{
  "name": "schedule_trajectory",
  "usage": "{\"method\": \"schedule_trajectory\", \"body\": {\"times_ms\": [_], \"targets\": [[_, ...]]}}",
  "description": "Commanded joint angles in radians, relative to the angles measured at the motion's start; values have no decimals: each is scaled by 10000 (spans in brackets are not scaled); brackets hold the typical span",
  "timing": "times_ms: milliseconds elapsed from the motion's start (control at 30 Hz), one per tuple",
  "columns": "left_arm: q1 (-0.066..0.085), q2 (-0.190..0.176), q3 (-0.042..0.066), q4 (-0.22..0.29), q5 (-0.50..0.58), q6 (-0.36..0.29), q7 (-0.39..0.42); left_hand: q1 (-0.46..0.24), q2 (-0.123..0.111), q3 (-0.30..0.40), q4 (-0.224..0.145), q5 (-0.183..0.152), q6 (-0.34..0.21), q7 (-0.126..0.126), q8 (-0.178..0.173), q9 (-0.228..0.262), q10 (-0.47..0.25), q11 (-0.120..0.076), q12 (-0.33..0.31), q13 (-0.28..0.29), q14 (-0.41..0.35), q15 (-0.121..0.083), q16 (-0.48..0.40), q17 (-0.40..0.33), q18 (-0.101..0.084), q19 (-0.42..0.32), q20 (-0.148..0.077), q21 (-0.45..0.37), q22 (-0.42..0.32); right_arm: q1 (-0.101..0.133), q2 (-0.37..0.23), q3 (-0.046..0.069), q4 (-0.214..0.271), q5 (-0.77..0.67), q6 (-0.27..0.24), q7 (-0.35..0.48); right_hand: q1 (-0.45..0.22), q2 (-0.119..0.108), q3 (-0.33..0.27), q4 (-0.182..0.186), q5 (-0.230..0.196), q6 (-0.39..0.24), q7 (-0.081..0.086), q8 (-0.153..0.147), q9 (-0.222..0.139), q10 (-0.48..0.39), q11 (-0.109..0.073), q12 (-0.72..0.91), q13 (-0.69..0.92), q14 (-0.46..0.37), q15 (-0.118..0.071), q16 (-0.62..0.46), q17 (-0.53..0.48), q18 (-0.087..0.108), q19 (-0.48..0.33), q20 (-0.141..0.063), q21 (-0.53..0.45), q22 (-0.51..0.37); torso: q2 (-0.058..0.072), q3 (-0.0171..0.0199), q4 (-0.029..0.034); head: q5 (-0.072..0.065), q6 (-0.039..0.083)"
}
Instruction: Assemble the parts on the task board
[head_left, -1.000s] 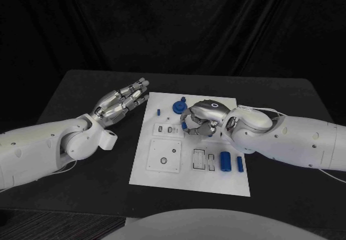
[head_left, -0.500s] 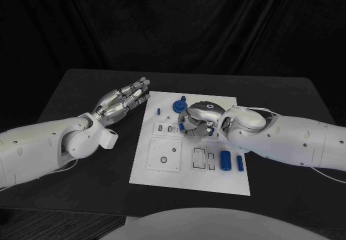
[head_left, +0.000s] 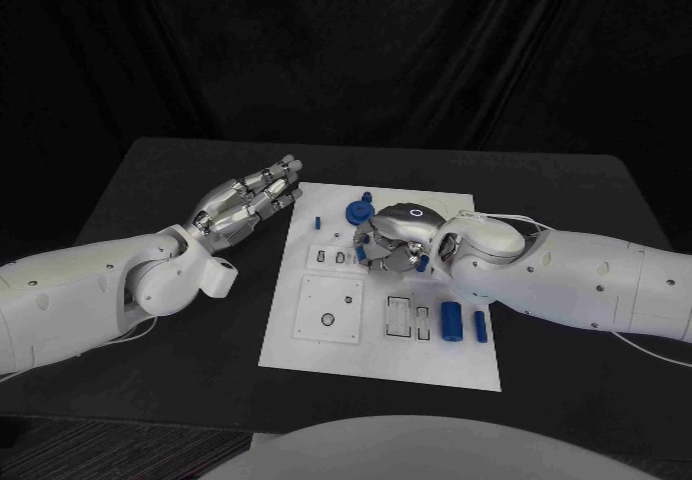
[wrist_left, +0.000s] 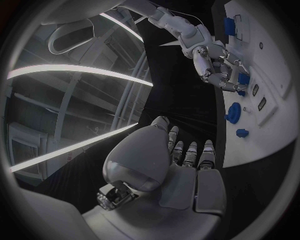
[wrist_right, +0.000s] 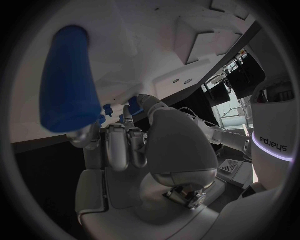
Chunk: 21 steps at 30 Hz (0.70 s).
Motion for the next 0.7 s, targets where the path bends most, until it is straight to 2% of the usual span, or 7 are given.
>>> {"method": "schedule_trajectory", "body": {"times_ms": [33, 167, 267, 300, 400, 600, 700], "targets": [[-13, 24, 8, 4, -9, 172, 59, 118, -15, 68, -11, 38, -43, 25, 46, 5, 1, 85, 5, 14, 6, 66, 27, 9, 14, 8, 64, 44, 4, -54, 23, -10, -33, -14, 205, -284, -123, -34, 47, -30, -153, -112, 14, -110, -79, 1023, 77, 26, 2627, 761, 72, -64, 1597, 125, -57, -4, -49, 636, -2, -3, 5, -3, 2], [-13, 30, 8, -5, -9, 186, 49, 122, -11, 80, -15, 42, -42, 30, 47, 5, 6, 91, 7, 15, 6, 68, 26, 9, 13, 5, 65, 42, 2, -62, 53, -10, -54, -14, 253, -327, -280, -84, -6, -62, -1166, -315, 89, -506, -320, 1023, 99, 26, 2627, 753, 94, -77, 1579, 134, -58, 27, -138, 654, -3, -11, -2, 6, 2], [-13, 32, 8, -10, -9, 194, 41, 122, -11, 80, -15, 42, -42, 30, 47, 5, 6, 91, 7, 15, 6, 68, 26, 9, 13, 5, 65, 42, 2, -66, 69, -10, -69, -14, 270, -334, -277, -120, -33, -96, -1326, -330, 93, -561, -353, 1023, 96, 26, 2627, 752, 92, -76, 1579, 136, -55, 26, -150, 659, 2, -7, -6, -1, 2], [-13, 33, 8, -12, -9, 197, 38, 122, -11, 80, -15, 42, -42, 30, 47, 5, 6, 91, 7, 15, 6, 68, 26, 9, 13, 5, 65, 42, 2, -67, 73, -10, -73, -14, 273, -337, -291, -165, -94, -133, -1673, -370, 104, -655, -408, 1023, 93, 26, 2627, 747, 90, -90, 1564, 137, -51, 28, -173, 667, 0, -6, -5, -3, 2], [-14, 36, 8, -17, -9, 202, 30, 122, -11, 80, -15, 42, -42, 30, 47, 5, 6, 91, 7, 15, 6, 68, 26, 9, 13, 5, 65, 42, 2, -70, 77, -10, -87, -14, 269, -349, -327, -207, -194, -156, -2058, -576, 132, -861, -520, 1023, 95, 26, 2627, 741, 91, -107, 1544, 142, -50, 27, -225, 673, -2, -3, 1, -11, 2], [-14, 31, 8, -21, -9, 192, 41, 128, -8, 99, -23, 47, -43, 38, 48, 5, 4, 100, 6, 15, 2, 71, 24, 8, 11, 5, 66, 42, 2, -72, 47, -10, -84, -14, 128, -314, -420, -261, -553, -109, -2954, -1504, 171, -1554, -1041, 1023, 103, 26, 2627, 727, 108, -142, 1503, 157, -49, 33, -372, 689, -6, -4, -2, 14, 2], [-14, 12, 8, -2, -9, 158, 67, 132, -8, 107, -27, 50, -51, 40, 47, 4, 0, 102, 5, 13, 3, 71, 24, 8, 10, 4, 66, 41, 2, -72, -39, -9, -16, -14, -143, -222, -528, -331, -806, 42, -3359, -2002, 156, -1845, -1322, 1023, 96, 26, 2627, 723, 96, -153, 1489, 158, -39, 29, -423, 704, -3, -2, -6, 61, 2]]}}
